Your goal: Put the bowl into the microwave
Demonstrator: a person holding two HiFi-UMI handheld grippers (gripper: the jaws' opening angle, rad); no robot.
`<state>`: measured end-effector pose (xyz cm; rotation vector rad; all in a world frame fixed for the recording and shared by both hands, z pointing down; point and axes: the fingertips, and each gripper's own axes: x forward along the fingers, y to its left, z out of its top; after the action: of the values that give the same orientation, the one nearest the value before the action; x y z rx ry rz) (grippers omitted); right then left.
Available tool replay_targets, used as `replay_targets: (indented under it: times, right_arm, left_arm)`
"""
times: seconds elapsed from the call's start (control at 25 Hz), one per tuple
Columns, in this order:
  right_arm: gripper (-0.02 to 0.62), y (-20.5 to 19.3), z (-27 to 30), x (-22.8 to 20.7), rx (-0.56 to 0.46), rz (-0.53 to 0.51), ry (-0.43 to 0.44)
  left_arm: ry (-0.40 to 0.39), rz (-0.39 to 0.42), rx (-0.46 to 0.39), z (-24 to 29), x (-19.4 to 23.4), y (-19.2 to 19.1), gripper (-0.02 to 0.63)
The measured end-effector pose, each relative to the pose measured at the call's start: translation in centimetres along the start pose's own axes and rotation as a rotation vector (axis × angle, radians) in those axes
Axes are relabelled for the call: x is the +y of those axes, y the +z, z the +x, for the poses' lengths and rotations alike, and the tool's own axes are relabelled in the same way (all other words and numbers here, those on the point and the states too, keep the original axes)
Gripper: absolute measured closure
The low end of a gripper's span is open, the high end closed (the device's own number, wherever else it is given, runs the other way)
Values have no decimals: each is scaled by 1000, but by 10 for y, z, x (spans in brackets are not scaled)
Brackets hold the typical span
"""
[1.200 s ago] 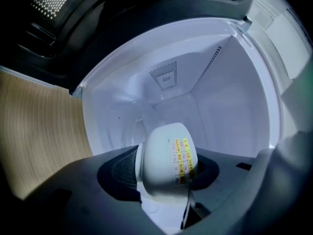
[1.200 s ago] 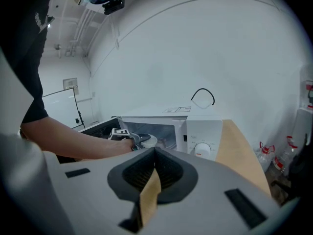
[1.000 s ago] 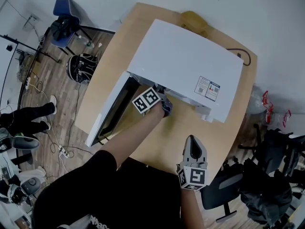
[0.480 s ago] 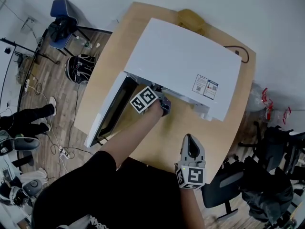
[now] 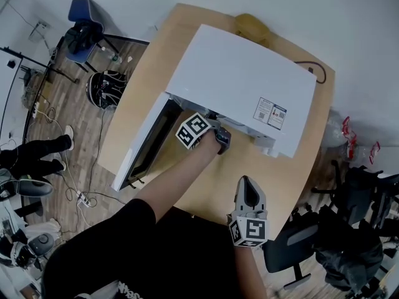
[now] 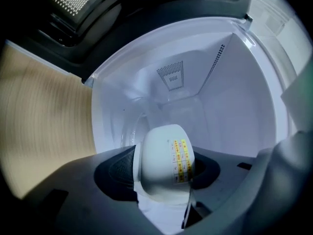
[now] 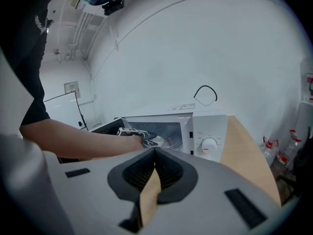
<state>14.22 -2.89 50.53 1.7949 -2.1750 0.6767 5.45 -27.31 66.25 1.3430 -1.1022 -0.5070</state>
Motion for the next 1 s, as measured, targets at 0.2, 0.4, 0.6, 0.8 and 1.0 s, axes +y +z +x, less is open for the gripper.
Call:
replay_targets:
  times: [0.2,0.4,0.6,0.8,1.0]
  right_arm:
    - [535,0,-3,3,-5,-1,-2]
    - [535,-3,-6,-4,-3,11,-22]
    - [535,-2,-5,-4,-8,27,-17]
    - [535,-2,-4,-8,-13,39,-12]
    - [535,-6,-5,-12,0,53,-22]
  left_arm:
    - [46,128,0,2,-2,4,364]
    - [95,150,-16,1,2,8,364]
    - [138,226,-10,0,2,13,360]
    - [150,375,-10,4,0,20,336]
    - [129,469,-1,13,-5,26,314]
